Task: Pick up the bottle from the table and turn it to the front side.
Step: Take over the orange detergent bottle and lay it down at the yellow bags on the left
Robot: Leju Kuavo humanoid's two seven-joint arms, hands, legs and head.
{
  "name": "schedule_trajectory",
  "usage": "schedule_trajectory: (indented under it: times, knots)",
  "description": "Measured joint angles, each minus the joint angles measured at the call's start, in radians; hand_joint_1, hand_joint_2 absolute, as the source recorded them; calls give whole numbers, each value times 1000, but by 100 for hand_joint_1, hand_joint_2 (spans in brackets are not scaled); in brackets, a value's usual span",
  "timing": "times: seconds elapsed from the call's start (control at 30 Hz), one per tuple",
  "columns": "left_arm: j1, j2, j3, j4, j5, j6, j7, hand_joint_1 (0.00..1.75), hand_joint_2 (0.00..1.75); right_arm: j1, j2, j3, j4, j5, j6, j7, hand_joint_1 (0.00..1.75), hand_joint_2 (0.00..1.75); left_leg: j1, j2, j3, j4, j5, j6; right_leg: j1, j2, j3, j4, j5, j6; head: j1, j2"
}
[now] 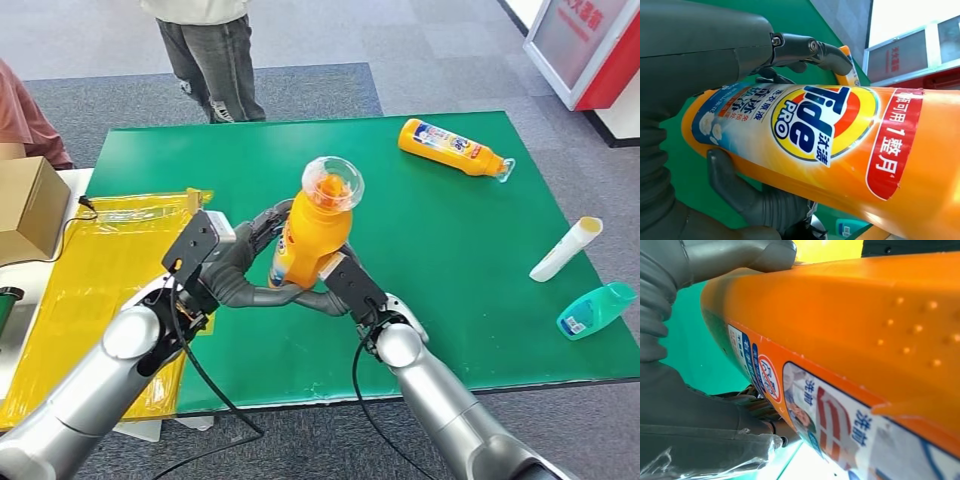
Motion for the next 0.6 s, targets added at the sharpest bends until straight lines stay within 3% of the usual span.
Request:
schedule_trajectory:
  times: [0.6]
  knots:
    - [-41, -21, -27, 2, 1, -12, 0, 0, 175, 7, 11, 17, 66, 19, -9, 6, 175, 175, 0, 0, -1, 0, 0, 0, 0, 0, 0, 0, 0, 0, 0, 0]
